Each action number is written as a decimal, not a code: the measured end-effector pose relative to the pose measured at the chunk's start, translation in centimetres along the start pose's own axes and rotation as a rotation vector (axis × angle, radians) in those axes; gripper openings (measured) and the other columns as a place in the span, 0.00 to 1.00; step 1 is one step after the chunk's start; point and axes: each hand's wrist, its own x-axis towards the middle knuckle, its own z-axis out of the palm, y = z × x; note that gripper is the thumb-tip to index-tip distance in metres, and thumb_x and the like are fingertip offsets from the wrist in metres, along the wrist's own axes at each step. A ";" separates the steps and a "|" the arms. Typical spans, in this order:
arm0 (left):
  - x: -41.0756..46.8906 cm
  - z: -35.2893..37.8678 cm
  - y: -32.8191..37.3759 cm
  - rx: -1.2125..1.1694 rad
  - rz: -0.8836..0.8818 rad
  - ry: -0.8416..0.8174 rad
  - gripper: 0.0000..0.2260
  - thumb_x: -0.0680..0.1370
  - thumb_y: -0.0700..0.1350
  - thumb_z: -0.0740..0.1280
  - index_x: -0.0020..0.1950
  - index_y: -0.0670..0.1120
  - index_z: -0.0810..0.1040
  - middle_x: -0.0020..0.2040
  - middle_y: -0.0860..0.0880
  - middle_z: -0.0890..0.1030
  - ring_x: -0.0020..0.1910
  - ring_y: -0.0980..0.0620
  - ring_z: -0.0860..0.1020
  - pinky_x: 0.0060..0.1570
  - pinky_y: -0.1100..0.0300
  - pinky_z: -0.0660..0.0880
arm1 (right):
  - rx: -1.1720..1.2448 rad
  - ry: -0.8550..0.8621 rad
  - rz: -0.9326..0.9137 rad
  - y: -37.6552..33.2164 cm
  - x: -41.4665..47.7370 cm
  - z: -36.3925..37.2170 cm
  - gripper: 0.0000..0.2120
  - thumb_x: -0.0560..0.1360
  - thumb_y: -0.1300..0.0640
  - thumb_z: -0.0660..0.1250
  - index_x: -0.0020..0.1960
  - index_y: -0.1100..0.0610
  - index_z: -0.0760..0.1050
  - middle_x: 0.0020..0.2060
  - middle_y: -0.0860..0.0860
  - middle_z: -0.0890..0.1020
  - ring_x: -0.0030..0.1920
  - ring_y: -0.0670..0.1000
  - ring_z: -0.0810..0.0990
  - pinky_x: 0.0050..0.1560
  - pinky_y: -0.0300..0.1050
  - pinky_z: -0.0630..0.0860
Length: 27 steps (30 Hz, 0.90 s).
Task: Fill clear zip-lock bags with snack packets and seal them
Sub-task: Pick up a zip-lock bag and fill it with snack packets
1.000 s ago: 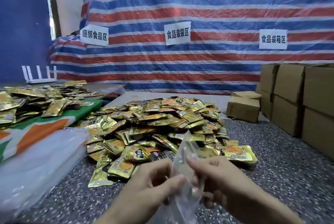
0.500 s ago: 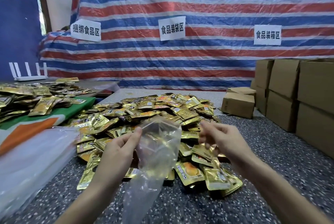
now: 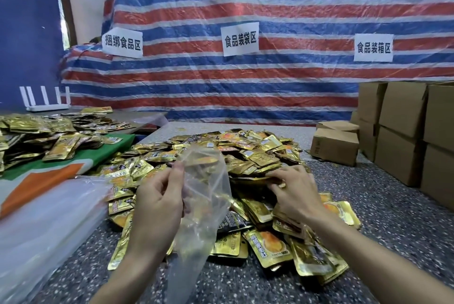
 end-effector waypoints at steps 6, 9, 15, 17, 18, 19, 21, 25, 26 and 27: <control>0.7 1.7 -0.4 0.034 -0.028 -0.053 0.21 0.82 0.53 0.62 0.29 0.51 0.77 0.26 0.50 0.76 0.23 0.53 0.76 0.22 0.65 0.71 | 0.485 0.121 -0.034 -1.8 0.5 -4.3 0.06 0.79 0.56 0.67 0.56 0.53 0.76 0.50 0.52 0.81 0.47 0.51 0.82 0.41 0.46 0.82; 0.4 2.6 -0.9 0.026 -0.164 -0.111 0.20 0.81 0.54 0.63 0.34 0.45 0.77 0.28 0.47 0.79 0.26 0.44 0.80 0.24 0.58 0.75 | 0.909 0.150 0.144 -3.5 0.6 -7.2 0.06 0.79 0.54 0.68 0.53 0.56 0.76 0.50 0.56 0.82 0.43 0.54 0.85 0.35 0.45 0.83; 0.0 4.4 -0.9 0.027 -0.282 -0.164 0.19 0.81 0.53 0.64 0.37 0.41 0.77 0.28 0.46 0.80 0.28 0.42 0.81 0.28 0.54 0.79 | 1.241 0.054 0.335 -6.4 -0.1 -10.7 0.13 0.79 0.51 0.68 0.47 0.61 0.81 0.40 0.54 0.87 0.40 0.50 0.87 0.37 0.49 0.83; 0.0 4.8 -0.6 0.009 -0.290 -0.170 0.19 0.81 0.53 0.63 0.38 0.40 0.78 0.31 0.42 0.82 0.28 0.42 0.81 0.29 0.53 0.79 | 1.140 0.016 0.303 -7.0 -0.4 -10.8 0.14 0.80 0.49 0.67 0.45 0.60 0.81 0.39 0.54 0.86 0.40 0.50 0.86 0.38 0.49 0.84; -0.1 4.9 -0.5 -0.001 -0.283 -0.176 0.19 0.81 0.53 0.63 0.38 0.40 0.78 0.33 0.40 0.82 0.28 0.42 0.81 0.29 0.54 0.78 | 1.066 0.004 0.283 -7.3 -0.5 -10.7 0.15 0.80 0.49 0.66 0.46 0.60 0.81 0.41 0.55 0.86 0.41 0.51 0.86 0.39 0.52 0.85; -0.2 5.0 -0.3 -0.003 -0.267 -0.184 0.20 0.81 0.54 0.63 0.38 0.40 0.78 0.33 0.39 0.82 0.28 0.43 0.81 0.29 0.54 0.77 | 0.977 -0.007 0.266 -7.5 -0.6 -10.5 0.15 0.81 0.47 0.65 0.48 0.59 0.80 0.43 0.55 0.86 0.43 0.53 0.86 0.41 0.54 0.85; -0.6 5.0 0.2 0.004 -0.217 -0.196 0.19 0.81 0.55 0.62 0.36 0.46 0.79 0.33 0.43 0.82 0.28 0.45 0.81 0.30 0.54 0.77 | 0.809 -0.064 0.262 -7.9 -0.6 -10.0 0.16 0.81 0.45 0.63 0.54 0.57 0.79 0.45 0.56 0.85 0.46 0.55 0.85 0.38 0.54 0.84; -0.9 5.1 1.0 0.069 -0.111 -0.170 0.20 0.81 0.57 0.61 0.37 0.47 0.81 0.33 0.44 0.81 0.30 0.47 0.78 0.32 0.53 0.74 | 0.732 -0.323 0.352 -8.5 -1.1 -9.3 0.18 0.81 0.43 0.62 0.56 0.58 0.76 0.45 0.57 0.85 0.42 0.59 0.86 0.31 0.48 0.80; -0.8 5.1 1.1 0.076 -0.100 -0.169 0.21 0.81 0.57 0.60 0.37 0.45 0.81 0.34 0.43 0.81 0.30 0.48 0.77 0.33 0.53 0.74 | 0.739 -0.386 0.357 -8.5 -1.4 -9.2 0.17 0.81 0.44 0.63 0.54 0.59 0.76 0.40 0.55 0.86 0.37 0.57 0.87 0.30 0.47 0.80; -0.8 5.1 1.3 0.074 -0.095 -0.171 0.21 0.81 0.57 0.60 0.36 0.45 0.80 0.33 0.44 0.81 0.30 0.50 0.77 0.33 0.54 0.73 | 0.724 -0.433 0.336 -8.5 -1.6 -9.2 0.17 0.79 0.45 0.66 0.53 0.60 0.76 0.34 0.53 0.86 0.34 0.54 0.86 0.30 0.45 0.80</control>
